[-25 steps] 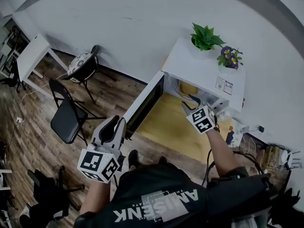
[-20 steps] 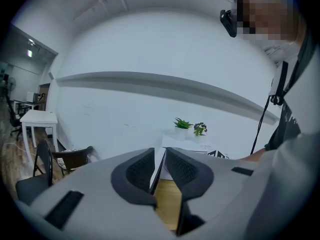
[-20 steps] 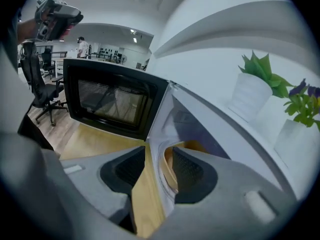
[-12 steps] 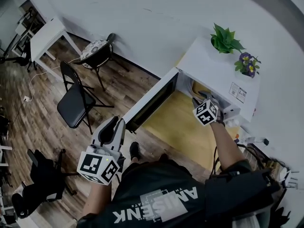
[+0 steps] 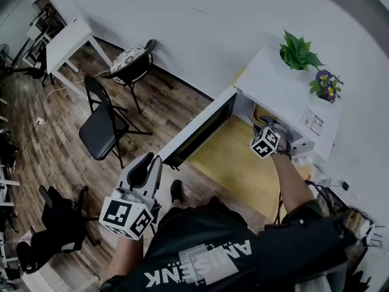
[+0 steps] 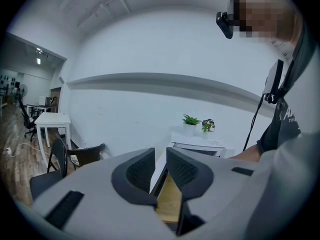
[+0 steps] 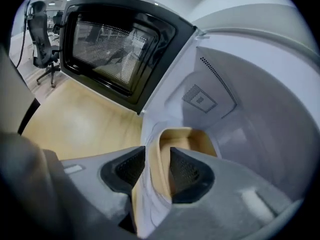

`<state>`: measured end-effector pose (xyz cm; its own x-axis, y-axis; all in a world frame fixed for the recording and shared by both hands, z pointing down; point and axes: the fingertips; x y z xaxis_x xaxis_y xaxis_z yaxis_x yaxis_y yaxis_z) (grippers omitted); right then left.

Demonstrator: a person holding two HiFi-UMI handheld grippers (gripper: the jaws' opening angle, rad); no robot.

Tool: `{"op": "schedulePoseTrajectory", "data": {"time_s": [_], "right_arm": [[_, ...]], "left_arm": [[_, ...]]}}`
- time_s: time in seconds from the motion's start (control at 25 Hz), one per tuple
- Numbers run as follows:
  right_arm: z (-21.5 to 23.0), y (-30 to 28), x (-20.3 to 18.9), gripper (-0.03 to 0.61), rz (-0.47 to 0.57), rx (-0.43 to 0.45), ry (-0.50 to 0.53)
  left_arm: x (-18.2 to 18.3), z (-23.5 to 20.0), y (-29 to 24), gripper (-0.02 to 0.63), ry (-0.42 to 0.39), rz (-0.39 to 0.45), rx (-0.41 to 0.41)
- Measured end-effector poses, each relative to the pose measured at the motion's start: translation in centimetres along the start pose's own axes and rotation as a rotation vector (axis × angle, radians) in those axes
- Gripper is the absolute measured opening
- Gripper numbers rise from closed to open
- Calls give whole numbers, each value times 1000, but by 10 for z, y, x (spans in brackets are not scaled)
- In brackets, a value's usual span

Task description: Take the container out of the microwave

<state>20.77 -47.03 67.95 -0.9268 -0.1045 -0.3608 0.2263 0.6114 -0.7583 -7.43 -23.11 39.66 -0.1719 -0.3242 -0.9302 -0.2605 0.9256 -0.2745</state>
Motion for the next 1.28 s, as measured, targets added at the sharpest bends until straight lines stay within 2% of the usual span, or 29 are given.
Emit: {"op": "schedulePoseTrajectory", "data": {"time_s": [0.2,0.28,0.52,0.68,1.16,1.28], "right_arm": [[-7,-8,-3,122,-47,54,35],[-5,-9,-2,74,-49,45,29],[-2,-2,1,37,-45,69,-51],[-9,15,10,20,-26,81,-99],[-54,89,57,18,65,170,-337],[-71,107,66,18,69,179,-365]], "left_arm": [[3,-7,-1,67,9,12,3],[2,-7,-2,67,2,2,-10],[5,-12,-6,67,7,-17,-42],[10,-15,-10,67,1,-23,-90],[16,-9,-44,67,-26,-71,-344],[14,-2,-54,67,-36,-91,-424]]}}
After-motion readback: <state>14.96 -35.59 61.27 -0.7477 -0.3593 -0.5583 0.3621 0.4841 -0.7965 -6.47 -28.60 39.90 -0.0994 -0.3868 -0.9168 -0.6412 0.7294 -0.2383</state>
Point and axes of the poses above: the fingertips, and each gripper's own axes: y backward along the fingers, z to its right, x out of its top, and after that the axes turned 4 degrees about y, right-handed
